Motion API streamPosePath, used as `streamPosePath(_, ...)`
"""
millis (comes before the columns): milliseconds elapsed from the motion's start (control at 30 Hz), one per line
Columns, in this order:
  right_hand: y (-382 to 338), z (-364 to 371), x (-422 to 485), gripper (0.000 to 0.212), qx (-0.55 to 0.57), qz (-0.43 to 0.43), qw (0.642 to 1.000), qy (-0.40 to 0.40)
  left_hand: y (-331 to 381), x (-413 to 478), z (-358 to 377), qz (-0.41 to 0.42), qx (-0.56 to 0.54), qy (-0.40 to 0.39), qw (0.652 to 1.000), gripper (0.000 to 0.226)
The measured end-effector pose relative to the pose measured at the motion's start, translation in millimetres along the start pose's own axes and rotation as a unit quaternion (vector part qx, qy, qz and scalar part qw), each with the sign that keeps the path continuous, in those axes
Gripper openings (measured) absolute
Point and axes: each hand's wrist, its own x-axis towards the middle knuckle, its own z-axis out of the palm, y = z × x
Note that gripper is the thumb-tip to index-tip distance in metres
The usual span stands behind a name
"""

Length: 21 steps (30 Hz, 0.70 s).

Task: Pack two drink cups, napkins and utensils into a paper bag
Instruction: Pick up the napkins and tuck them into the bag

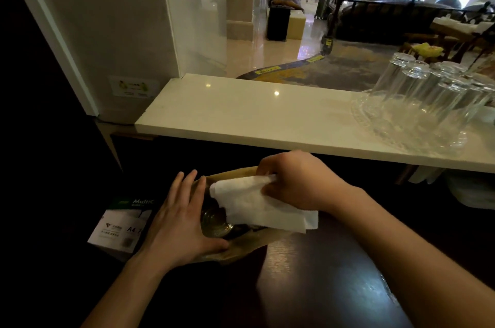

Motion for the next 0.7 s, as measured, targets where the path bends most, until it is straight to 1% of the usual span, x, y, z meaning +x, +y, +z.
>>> streamPosePath(100,-12,21,24,0.026,-0.045,-0.024,0.999,-0.018,-4,2,1,0.003,0.003,-0.006,1.000,0.138)
streamPosePath(167,-18,44,37,0.020,-0.096,-0.041,0.994,-0.019,-5,3,2,0.006,0.005,-0.008,1.000,0.138)
streamPosePath(233,-22,69,49,0.014,-0.117,-0.049,0.991,-0.029,-5,4,2,0.004,0.005,-0.007,1.000,0.139)
streamPosePath(300,-21,89,58,0.015,-0.096,-0.038,0.994,-0.040,-6,3,2,0.004,0.005,-0.008,1.000,0.140)
streamPosePath(400,-11,111,67,0.020,-0.017,0.004,0.998,-0.059,-6,1,3,0.004,0.004,-0.011,1.000,0.139)
streamPosePath(467,-3,123,69,0.024,0.010,0.021,0.997,-0.070,-6,0,4,0.004,0.009,-0.008,1.000,0.138)
streamPosePath(633,6,140,71,0.025,0.011,0.043,0.997,-0.063,-4,-3,6,0.003,0.014,-0.010,1.000,0.138)
streamPosePath(700,6,140,72,0.019,-0.006,0.053,0.997,-0.063,-2,-3,5,0.004,0.014,-0.010,1.000,0.138)
